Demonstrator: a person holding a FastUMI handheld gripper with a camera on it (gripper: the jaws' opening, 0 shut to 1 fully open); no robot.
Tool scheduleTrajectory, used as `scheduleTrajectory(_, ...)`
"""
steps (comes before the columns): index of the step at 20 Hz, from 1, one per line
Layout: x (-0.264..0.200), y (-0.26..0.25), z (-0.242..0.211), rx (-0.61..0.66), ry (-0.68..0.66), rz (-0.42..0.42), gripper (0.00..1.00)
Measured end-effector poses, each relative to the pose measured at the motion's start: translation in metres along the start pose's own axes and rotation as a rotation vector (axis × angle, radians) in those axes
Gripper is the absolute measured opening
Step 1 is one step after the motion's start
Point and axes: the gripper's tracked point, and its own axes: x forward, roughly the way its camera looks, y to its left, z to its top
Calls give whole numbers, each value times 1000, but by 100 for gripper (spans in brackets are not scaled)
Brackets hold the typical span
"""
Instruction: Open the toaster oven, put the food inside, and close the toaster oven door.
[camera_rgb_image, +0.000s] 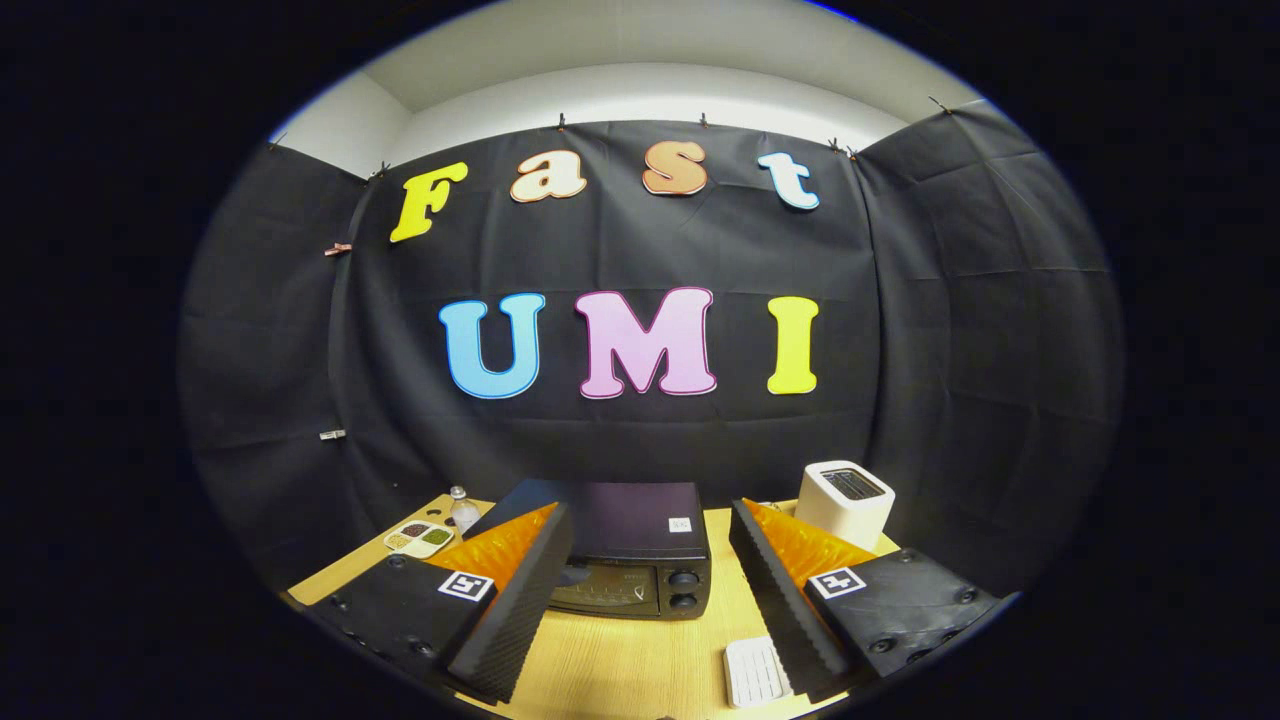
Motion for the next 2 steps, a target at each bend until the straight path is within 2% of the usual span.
scheduleTrajectory(2, -1, -3, -1, 3, 3, -2, 98)
